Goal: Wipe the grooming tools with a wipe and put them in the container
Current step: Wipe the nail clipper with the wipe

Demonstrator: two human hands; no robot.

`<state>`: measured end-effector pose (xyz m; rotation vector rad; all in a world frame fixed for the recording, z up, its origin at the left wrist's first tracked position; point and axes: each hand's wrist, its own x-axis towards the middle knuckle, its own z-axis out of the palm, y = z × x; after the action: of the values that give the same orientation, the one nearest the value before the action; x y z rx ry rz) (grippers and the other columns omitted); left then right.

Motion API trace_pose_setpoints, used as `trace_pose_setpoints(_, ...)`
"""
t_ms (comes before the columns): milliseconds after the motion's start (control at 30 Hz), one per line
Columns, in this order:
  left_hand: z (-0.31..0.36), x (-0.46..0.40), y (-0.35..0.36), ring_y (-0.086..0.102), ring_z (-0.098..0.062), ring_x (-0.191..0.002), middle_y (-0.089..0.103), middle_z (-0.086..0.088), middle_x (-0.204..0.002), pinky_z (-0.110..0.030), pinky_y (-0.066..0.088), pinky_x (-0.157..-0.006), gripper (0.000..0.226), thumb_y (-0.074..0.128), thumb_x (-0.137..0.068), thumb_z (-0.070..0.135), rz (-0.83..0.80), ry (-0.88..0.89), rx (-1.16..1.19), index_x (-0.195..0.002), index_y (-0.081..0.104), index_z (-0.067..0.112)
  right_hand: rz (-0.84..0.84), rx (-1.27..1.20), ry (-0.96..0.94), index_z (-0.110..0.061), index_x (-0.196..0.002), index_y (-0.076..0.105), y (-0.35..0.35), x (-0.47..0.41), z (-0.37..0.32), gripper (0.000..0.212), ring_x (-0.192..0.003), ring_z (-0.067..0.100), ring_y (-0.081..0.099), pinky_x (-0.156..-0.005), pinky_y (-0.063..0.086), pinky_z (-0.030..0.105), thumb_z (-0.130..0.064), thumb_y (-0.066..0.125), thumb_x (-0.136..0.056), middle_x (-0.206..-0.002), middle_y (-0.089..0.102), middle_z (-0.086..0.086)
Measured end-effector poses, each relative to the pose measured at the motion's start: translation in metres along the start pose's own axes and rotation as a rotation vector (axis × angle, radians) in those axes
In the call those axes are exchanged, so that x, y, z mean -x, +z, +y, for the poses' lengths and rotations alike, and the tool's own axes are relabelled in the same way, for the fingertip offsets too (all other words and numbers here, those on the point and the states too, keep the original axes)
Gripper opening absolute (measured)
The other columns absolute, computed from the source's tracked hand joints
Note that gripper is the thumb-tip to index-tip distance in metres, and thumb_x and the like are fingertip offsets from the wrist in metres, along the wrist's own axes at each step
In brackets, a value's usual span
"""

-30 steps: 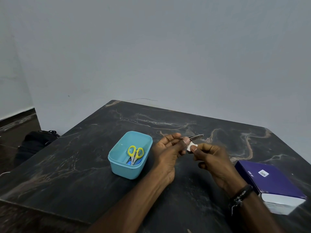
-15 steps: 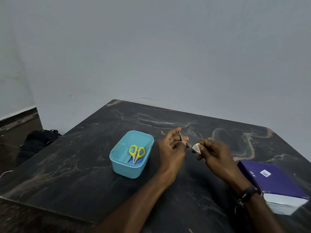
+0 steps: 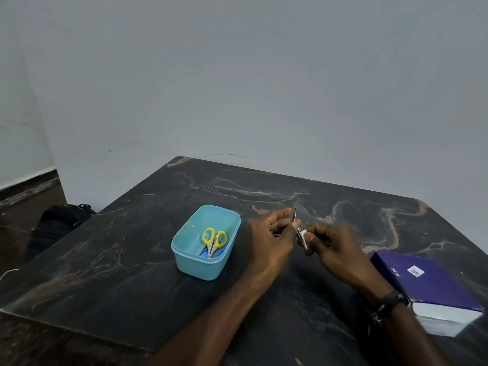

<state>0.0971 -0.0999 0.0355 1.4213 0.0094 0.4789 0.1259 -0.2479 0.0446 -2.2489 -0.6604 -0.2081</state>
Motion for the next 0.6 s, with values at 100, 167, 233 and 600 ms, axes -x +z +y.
trace_pose_setpoints(100,0.0,0.0,0.001,0.068,0.004,-0.079,0.072,0.009,-0.087,-0.013,0.053,-0.074,0.03,0.074,-0.081,0.008,-0.003,-0.003,-0.007,-0.111,0.069,0.011,-0.002,-0.024,0.018,-0.015,-0.086,0.072,0.001,0.001,-0.004,0.016,-0.067,0.012,0.066,-0.067,0.057,0.034,-0.012,0.058,-0.094,-0.072,0.07,0.005)
trace_pose_setpoints(167,-0.001,0.0,0.0,0.069,0.0,-0.081,0.073,0.005,-0.09,-0.016,0.054,-0.075,0.031,0.074,-0.081,0.008,0.003,-0.005,-0.013,-0.111,0.069,0.01,-0.011,-0.063,0.034,-0.013,-0.087,0.072,0.001,0.001,-0.007,0.015,-0.065,0.009,0.066,-0.062,0.054,0.026,-0.011,0.058,-0.093,-0.071,0.07,0.006)
trace_pose_setpoints(233,-0.001,-0.001,-0.001,0.07,-0.002,-0.082,0.074,0.002,-0.092,-0.017,0.055,-0.076,0.031,0.074,-0.081,0.009,0.002,-0.005,-0.018,-0.112,0.069,0.011,-0.015,-0.135,0.07,-0.008,-0.087,0.071,0.0,0.001,-0.011,0.015,-0.06,0.005,0.064,-0.054,0.048,0.016,-0.011,0.058,-0.093,-0.072,0.071,0.007)
trace_pose_setpoints(600,-0.001,0.0,-0.004,0.072,-0.012,-0.084,0.075,-0.004,-0.093,-0.016,0.055,-0.069,0.028,0.072,-0.081,0.002,-0.034,-0.048,0.027,-0.108,0.069,0.01,-0.036,-0.311,0.168,-0.009,-0.084,0.075,-0.003,0.004,-0.016,0.015,-0.06,0.01,0.063,-0.05,0.042,0.014,-0.017,0.064,-0.09,-0.072,0.073,0.01)
